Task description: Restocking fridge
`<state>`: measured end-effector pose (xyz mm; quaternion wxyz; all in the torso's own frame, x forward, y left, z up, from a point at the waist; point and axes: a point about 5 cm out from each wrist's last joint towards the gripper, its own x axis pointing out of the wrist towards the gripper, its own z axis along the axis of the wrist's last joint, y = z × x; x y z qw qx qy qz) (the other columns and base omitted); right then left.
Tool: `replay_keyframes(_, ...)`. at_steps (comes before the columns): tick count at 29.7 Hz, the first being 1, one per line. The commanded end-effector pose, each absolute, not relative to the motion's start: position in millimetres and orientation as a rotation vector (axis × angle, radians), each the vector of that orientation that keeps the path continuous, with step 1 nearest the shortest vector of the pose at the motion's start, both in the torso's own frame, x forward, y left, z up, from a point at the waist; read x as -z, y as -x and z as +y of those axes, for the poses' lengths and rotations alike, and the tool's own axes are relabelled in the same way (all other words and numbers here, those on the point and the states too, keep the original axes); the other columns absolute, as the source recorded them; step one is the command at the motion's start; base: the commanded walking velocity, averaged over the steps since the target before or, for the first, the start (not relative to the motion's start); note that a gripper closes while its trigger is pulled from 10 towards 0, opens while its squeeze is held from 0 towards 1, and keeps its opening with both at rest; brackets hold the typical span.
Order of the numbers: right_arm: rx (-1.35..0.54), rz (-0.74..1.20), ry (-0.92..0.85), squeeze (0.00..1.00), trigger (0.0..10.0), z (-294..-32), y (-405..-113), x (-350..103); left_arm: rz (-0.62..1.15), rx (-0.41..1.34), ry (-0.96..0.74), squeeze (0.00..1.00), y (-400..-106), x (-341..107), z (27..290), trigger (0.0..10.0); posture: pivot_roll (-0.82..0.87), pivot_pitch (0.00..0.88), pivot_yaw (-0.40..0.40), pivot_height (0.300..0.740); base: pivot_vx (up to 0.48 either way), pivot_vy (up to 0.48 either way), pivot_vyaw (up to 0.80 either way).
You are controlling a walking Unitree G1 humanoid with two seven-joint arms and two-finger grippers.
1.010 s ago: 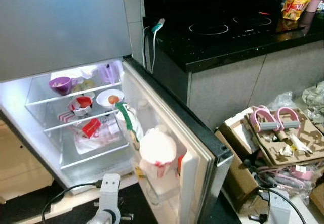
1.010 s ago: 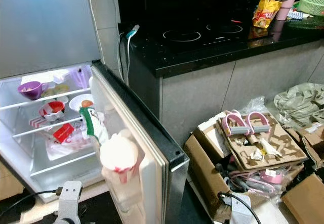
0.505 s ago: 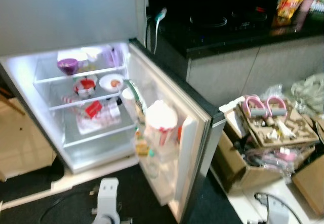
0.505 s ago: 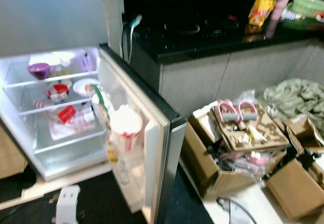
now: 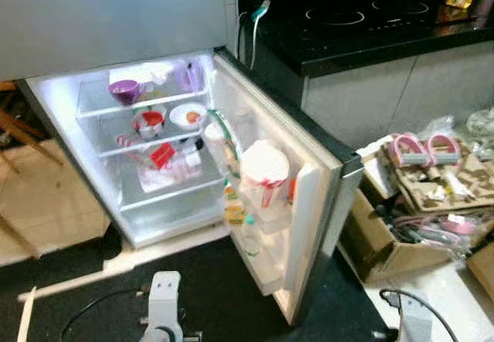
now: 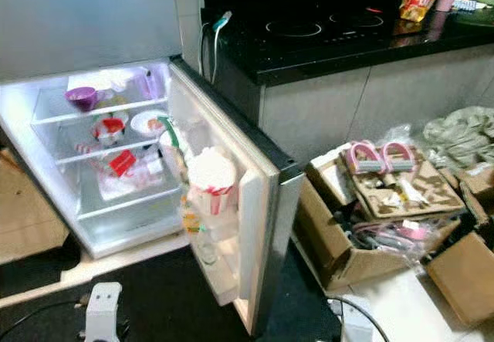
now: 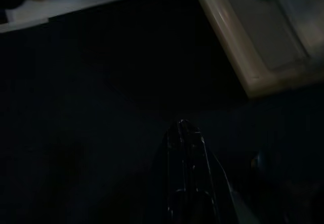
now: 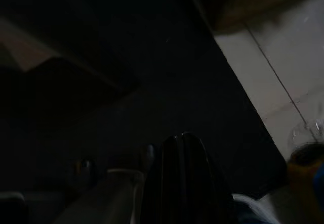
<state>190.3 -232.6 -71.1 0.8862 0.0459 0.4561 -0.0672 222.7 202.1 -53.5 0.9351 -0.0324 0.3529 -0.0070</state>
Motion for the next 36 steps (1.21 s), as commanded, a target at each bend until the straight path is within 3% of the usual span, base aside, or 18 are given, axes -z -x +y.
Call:
replay_keyframes(1, 0.134, 0.932, -0.11, 0.0, 10.0, -229, -192, 71, 0.739, 0.01, 0.045, 0.0, -216, 56, 210, 10.0, -0.08, 0.071, 0.026, 0.74, 0.0, 0.0, 0.8)
replay_keyframes(9, 0.156, 0.946, -0.15, 0.0, 10.0, -225, -184, 76, 0.764, 0.033, 0.043, 0.0, -218, 57, 206, 10.0, -0.08, 0.082, 0.034, 0.74, 0.0, 0.0, 0.8)
replay_keyframes(17, 0.236, 0.993, -0.13, 0.0, 10.0, -241, -173, 78, 0.763, 0.121, 0.002, 0.0, -221, 56, 195, 10.0, -0.09, 0.071, 0.042, 0.74, 0.0, 0.0, 0.8)
replay_keyframes(25, 0.392, 1.043, -0.174, 0.0, 10.0, -264, -150, 82, 0.715, 0.053, 0.038, 0.0, -229, 50, 201, 10.0, -0.1, 0.027, 0.049, 0.74, 0.0, 0.0, 0.0)
replay_keyframes(36, 0.376, 1.013, -0.164, 0.0, 10.0, -268, -160, 76, 0.683, 0.045, 0.083, 0.0, -237, 45, 197, 10.0, -0.1, 0.012, 0.039, 0.74, 0.0, -0.11, 0.0)
